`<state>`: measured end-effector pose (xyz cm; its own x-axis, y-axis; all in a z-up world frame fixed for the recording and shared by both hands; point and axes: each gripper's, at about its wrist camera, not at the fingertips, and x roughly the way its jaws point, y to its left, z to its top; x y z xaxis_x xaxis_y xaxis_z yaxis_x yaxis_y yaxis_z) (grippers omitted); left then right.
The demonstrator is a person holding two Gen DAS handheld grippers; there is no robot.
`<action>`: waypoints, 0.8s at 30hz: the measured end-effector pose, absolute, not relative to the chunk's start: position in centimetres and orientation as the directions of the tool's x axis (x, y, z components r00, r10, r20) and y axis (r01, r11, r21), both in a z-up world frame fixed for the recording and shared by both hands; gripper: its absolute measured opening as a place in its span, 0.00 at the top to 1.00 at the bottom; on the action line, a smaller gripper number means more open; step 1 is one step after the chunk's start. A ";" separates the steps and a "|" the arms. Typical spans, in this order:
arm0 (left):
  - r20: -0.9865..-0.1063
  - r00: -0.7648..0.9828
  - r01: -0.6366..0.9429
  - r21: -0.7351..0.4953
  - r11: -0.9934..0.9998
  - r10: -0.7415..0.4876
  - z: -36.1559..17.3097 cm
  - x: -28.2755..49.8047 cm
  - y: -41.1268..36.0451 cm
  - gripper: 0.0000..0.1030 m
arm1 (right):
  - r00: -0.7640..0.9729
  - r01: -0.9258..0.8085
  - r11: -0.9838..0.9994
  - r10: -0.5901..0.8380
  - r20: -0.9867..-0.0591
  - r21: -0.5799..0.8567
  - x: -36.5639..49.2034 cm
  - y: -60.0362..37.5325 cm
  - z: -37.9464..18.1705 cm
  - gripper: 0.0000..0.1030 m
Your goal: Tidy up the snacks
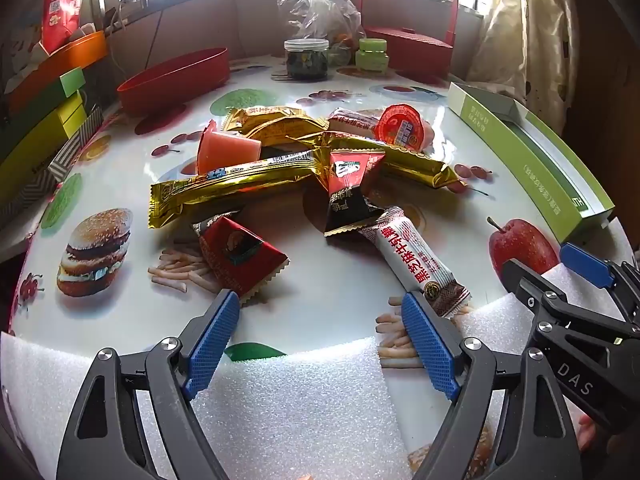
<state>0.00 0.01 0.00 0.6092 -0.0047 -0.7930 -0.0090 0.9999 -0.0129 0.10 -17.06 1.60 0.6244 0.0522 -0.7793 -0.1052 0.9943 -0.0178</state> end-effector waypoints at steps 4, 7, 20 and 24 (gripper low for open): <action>-0.791 0.612 -0.010 -0.007 1.000 0.000 0.0 0.0 0.0 0.19 | 0.626 -0.106 0.994 0.054 -0.778 -0.016 0.1 -17.1 1.6 0.28; -0.793 0.609 -0.011 -0.006 1.000 0.002 0.0 0.1 -0.1 0.19 | 0.627 -0.106 0.994 0.053 -0.777 -0.017 0.1 -17.1 1.6 0.28; -0.788 0.615 -0.009 -0.007 1.000 0.000 0.0 0.0 0.0 0.19 | 0.630 -0.105 0.994 0.055 -0.775 -0.015 0.0 -17.1 1.6 0.28; -0.788 0.615 -0.009 -0.007 1.000 0.001 0.0 0.0 0.0 0.19 | 0.630 -0.105 0.994 0.055 -0.775 -0.014 0.1 -17.1 1.6 0.28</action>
